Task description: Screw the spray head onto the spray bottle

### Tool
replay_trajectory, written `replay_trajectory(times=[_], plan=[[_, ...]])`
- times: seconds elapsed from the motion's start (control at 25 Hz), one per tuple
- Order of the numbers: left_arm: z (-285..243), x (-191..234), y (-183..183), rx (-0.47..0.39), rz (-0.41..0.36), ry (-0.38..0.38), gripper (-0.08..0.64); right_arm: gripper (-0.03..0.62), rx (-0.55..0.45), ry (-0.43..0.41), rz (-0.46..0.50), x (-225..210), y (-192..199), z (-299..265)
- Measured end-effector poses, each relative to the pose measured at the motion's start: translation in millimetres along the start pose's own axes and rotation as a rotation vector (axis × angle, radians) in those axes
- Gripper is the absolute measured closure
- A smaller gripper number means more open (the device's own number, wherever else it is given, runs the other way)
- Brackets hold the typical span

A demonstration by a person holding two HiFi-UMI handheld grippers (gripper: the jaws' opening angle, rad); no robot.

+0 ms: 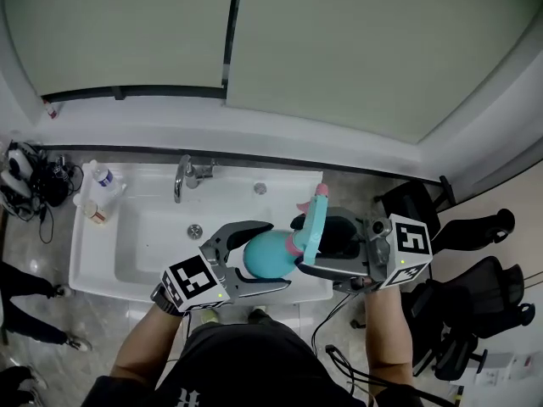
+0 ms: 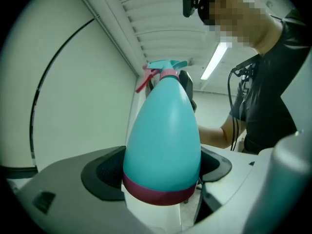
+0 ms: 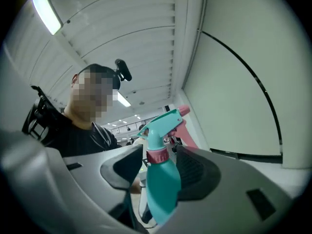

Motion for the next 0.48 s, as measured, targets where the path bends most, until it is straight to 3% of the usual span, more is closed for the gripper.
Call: replay_trajectory(times=[0.12,0.2,0.32,0.4,0.48], plan=[[-2.0,0.2,2.1,0.005,-0.002,0.01,0.138,0.403,0.037,0.024,0.06,-0.8,-0.4,-6.9],[-2.1,5.7,1.1,0.003,0.007,-0.037,0.138,0.436,0.053,0.137,0.124,-2.1,-4.2,-7.7],[-0.9,22.1,0.4,0.02,-0.009,-0.193,0.138,0.451,0.098,0.469,0.216,-11.7,-5.6,-9.1],[-0.8,36.9,1.6,0.045,-0.045,-0.347,0.138,0.451,0.069,0.701,0.207,-23.8,-4.2,-7.4],[-3.0,50.0,6.2,0.074,-0.086,-0.508,0.138,0.451,0.003,0.881,0.166,-35.7,-1.5,-2.3]])
Point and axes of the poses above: the fingertips, and each gripper's own axes: z backward along the fingers, x to its left, y out of its underside, the point moved 3 cm from there along z, backward along the fingers, and after that the axes turned 3 degrees about -y, right-handed, at the moved point
